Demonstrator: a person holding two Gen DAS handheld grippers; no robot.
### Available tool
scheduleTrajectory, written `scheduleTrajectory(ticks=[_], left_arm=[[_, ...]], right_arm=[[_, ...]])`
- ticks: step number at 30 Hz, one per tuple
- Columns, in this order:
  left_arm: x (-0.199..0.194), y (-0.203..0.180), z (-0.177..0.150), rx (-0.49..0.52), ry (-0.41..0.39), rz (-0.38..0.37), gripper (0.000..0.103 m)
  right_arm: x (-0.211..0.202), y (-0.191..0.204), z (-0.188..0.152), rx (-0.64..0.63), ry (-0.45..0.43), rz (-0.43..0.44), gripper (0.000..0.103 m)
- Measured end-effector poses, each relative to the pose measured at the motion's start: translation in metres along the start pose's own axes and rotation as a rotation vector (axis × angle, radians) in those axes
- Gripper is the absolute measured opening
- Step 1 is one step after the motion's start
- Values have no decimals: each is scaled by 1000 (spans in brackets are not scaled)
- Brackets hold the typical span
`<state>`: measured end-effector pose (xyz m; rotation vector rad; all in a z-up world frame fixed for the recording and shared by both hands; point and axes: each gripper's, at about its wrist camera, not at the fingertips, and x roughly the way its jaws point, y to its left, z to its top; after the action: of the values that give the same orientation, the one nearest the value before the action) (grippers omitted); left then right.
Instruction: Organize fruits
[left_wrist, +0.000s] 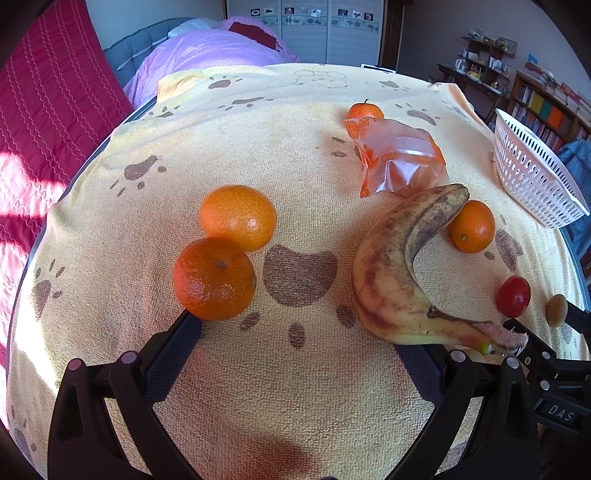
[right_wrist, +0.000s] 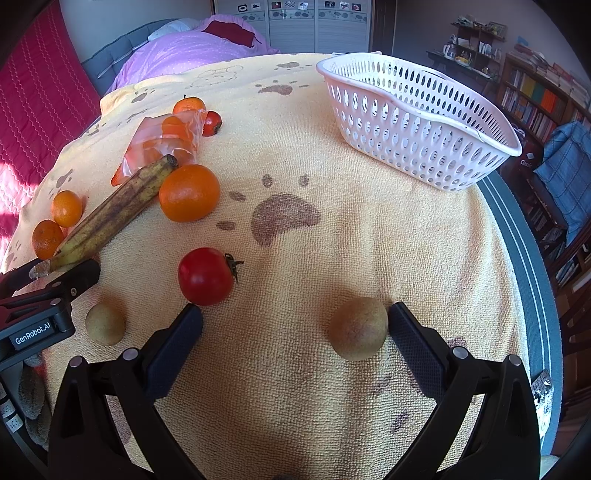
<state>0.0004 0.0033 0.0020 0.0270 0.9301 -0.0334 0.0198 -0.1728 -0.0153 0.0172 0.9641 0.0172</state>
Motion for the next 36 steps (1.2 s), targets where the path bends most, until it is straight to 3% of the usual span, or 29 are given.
scheduleTrajectory(ticks=[5, 10, 16, 20, 23, 25, 30, 34, 36], left_arm=[[-6, 9, 0, -48, -17, -57, 98], [-22, 13, -9, -27, 8, -142, 98], [-47, 35, -21, -18, -20, -158, 98], [-46, 54, -10, -66, -54, -110, 98], [-41, 65, 4, -103, -64, -100, 92], [-35, 68, 12, -110, -60, -106, 82], [-18, 72, 18, -130, -35, -109, 63], [-15, 72, 14, -131, -21, -154, 57], [-15, 69, 14, -122, -21, -167, 48]], right_arm=[[0, -1, 0, 1, 0, 3, 101], [0, -1, 0, 2, 0, 6, 101], [-1, -1, 0, 1, 2, 9, 101], [-1, -1, 0, -2, 5, 10, 101], [-2, -2, 1, 2, 8, 25, 101], [-5, -6, 1, 18, 5, 52, 101], [-20, -24, -1, 94, -27, 172, 101], [-38, -24, -5, 67, -80, 191, 101], [-46, -21, -6, 38, -104, 188, 101]])
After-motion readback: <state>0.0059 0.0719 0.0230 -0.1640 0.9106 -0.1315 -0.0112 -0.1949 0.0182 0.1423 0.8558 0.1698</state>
